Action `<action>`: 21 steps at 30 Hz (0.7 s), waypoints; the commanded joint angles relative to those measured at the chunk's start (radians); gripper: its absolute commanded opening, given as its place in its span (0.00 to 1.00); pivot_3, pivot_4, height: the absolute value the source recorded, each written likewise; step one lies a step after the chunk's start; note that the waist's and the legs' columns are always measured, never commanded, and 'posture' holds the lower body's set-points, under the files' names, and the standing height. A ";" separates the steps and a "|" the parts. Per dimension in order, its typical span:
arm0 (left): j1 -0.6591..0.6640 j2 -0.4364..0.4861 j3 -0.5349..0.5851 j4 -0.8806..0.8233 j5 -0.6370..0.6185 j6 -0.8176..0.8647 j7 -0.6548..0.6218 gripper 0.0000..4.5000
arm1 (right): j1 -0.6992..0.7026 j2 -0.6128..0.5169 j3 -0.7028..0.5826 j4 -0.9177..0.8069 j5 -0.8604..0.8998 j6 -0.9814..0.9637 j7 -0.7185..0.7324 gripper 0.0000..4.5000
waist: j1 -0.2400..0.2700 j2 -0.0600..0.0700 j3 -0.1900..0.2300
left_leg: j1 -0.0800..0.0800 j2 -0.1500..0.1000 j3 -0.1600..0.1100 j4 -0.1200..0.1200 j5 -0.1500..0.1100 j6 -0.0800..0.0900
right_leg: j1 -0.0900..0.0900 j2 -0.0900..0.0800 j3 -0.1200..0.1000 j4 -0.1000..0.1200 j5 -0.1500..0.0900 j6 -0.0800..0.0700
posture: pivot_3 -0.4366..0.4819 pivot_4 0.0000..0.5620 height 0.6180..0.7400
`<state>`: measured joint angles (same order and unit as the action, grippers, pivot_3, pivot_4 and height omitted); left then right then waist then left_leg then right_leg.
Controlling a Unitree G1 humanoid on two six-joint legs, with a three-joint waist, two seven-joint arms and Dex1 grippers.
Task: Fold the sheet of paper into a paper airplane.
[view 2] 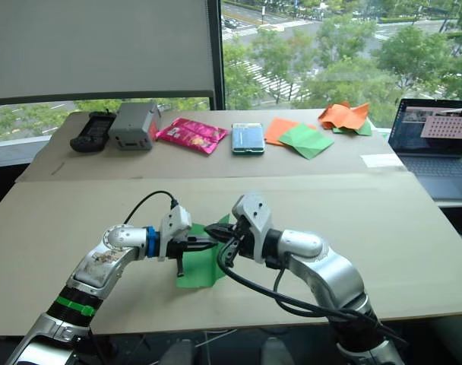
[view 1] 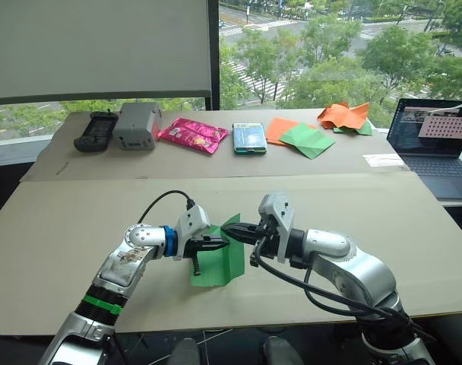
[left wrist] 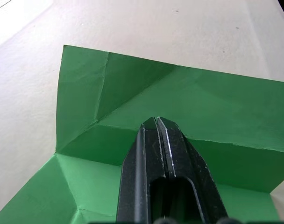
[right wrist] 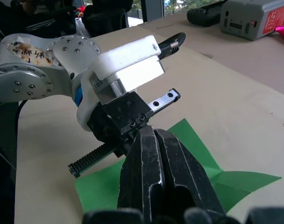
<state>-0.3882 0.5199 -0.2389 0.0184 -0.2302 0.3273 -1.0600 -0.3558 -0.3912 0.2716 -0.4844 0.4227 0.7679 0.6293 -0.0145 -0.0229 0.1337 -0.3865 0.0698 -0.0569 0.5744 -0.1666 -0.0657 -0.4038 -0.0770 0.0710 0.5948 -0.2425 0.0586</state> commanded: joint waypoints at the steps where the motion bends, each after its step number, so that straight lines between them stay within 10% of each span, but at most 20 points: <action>1: 0.005 0.020 0.016 -0.020 0.005 -0.017 -0.002 0.00 | 0.000 -0.023 0.029 0.026 -0.045 0.010 -0.017 0.01 | 0.000 0.000 0.000 | 0.000 0.000 0.000 0.000 0.000 0.000 | 0.000 0.000 0.000 0.000 0.000 0.000 | 0.48 0.27 0.82; 21: 0.179 0.106 0.027 0.000 0.058 -0.069 0.039 0.00 | 0.142 -0.046 0.078 0.193 -0.184 -0.078 -0.040 0.01 | 0.001 0.001 -0.002 | 0.001 0.000 0.001 0.000 -0.005 -0.007 | 0.000 -0.001 0.000 -0.001 0.000 0.000 | 0.48 0.27 0.82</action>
<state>-0.2188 0.6253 -0.1981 -0.0079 -0.2002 0.2660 -1.0309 -0.2268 -0.4389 0.3604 -0.3102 0.2493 0.7072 0.5894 -0.0132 -0.0215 0.1316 -0.3853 0.0698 -0.0563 0.5746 -0.1711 -0.0730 -0.4036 -0.0776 0.0711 0.5942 -0.2426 0.0585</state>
